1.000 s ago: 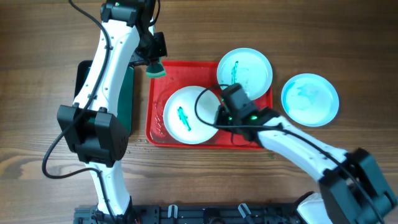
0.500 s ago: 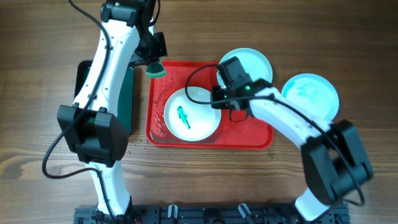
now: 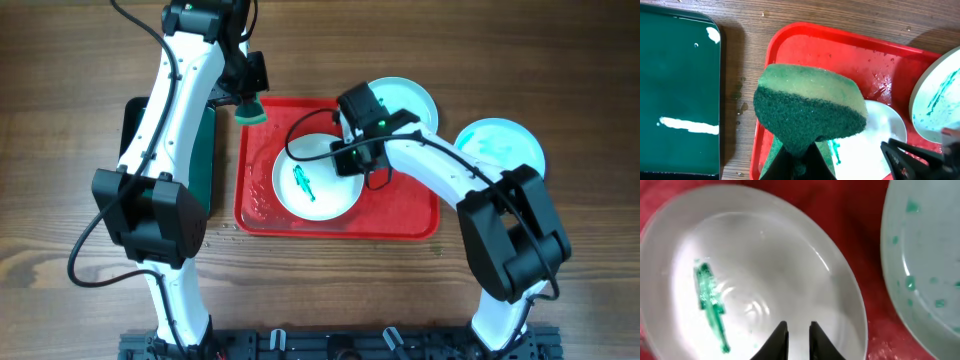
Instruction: Clean dirty plates on tray and stack at the side
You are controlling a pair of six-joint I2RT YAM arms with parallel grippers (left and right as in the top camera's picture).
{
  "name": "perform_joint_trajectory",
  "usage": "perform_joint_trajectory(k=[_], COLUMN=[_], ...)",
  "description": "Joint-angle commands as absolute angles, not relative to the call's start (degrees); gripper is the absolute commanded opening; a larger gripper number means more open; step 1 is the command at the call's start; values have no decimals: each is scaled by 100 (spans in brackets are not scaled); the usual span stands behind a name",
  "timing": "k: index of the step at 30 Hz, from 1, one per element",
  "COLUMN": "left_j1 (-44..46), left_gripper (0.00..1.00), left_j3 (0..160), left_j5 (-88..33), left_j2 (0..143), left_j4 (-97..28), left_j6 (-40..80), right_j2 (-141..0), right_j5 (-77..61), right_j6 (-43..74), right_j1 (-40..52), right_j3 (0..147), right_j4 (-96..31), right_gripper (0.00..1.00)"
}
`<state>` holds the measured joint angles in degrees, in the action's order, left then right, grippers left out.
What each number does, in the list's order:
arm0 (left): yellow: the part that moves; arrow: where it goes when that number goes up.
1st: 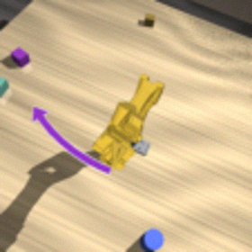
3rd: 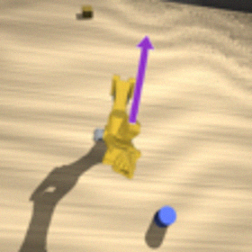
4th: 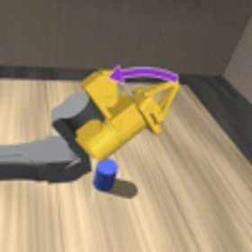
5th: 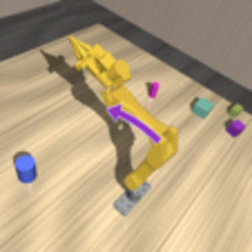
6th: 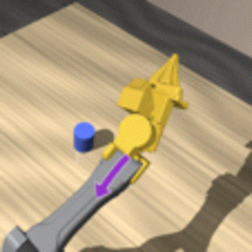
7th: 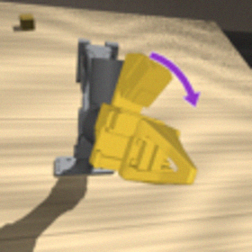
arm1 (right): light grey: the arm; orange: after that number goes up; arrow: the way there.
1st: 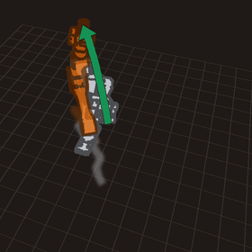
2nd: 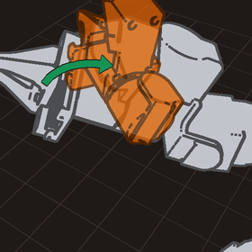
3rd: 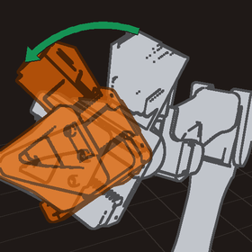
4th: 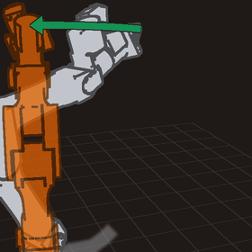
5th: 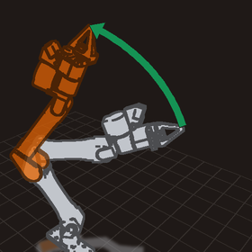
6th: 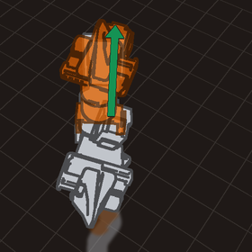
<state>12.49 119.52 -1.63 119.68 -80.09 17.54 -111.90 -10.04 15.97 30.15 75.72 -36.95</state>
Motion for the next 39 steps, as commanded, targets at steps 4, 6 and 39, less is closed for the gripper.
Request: perform_joint_trajectory(k=[4, 6, 39], left_j1=[1264, 1264, 1264], left_gripper=[4, 4, 4], left_j3=[12001, 12001, 12001], left_j5=[-207, -207, -189], left_j2=[11883, 11883, 11883], left_j4=[-8009, -7990, -8044], left_j6=[1841, 1841, 1824], right_j2=[-10925, -11061, -11386], right_j5=[-80, -82, 360], right_j6=[1199, 1201, 2082], right_j1=[2993, 2993, 2991], right_j3=[7813, 7749, 7647], right_j4=[-4276, -4274, -4501], right_gripper=[17, 17, 18])
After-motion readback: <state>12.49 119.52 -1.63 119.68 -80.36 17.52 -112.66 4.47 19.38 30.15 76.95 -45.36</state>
